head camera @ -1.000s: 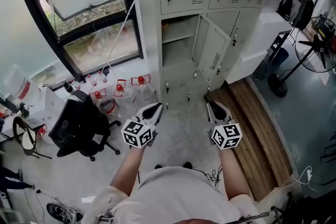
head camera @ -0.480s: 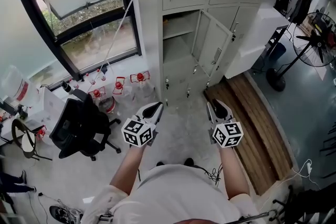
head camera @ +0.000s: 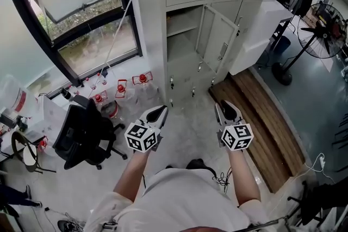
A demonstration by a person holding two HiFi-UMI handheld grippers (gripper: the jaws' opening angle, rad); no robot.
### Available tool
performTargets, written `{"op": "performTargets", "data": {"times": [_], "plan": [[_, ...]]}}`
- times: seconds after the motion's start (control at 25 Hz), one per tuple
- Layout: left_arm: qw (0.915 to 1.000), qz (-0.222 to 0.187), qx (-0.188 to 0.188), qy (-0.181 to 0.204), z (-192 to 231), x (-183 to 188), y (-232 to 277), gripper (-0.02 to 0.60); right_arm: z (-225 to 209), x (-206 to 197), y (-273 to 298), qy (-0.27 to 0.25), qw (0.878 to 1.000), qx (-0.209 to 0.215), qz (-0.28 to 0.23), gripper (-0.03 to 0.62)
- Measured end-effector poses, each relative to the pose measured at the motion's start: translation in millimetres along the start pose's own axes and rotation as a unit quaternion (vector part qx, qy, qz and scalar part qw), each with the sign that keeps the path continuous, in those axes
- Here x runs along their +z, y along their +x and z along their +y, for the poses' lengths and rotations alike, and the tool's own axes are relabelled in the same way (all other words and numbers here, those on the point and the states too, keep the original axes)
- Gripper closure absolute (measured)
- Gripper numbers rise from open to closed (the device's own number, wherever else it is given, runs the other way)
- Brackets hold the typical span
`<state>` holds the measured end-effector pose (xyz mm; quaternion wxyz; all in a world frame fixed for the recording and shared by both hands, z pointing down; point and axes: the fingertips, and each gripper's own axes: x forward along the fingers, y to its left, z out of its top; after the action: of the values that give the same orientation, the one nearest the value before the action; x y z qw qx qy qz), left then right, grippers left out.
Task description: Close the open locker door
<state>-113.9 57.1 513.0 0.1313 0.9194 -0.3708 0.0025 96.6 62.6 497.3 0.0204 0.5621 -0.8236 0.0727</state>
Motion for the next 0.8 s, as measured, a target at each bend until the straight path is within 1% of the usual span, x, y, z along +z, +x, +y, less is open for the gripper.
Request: {"op": "performTargets", "data": {"times": [0.2, 0.36, 0.6, 0.8], "plan": [[1.0000, 0.001, -0.001, -0.006, 5.7, -4.5, -1.6, 0.566, 1.3, -10.2, 0.6, 0.005, 1.000, -0.006, 0.009, 0.513], [1.0000, 0.003, 0.002, -0.008, 13.0, -5.7, 4.6, 0.566, -3.7, -14.9, 12.0, 0.012, 1.000, -0.005, 0.013, 0.514], [0.9997, 0.004, 0.022, -0.005, 40.0, -1.1, 24.6, 0.566, -22.1, -12.0, 49.5, 0.011, 1.000, 0.009, 0.016, 0.513], [0.9994, -0.001, 0.036, -0.005, 63.0, 10.4, 58.6, 0.566, -52.6, -3.7, 89.5, 0.015, 1.000, 0.016, 0.018, 0.513]]}}
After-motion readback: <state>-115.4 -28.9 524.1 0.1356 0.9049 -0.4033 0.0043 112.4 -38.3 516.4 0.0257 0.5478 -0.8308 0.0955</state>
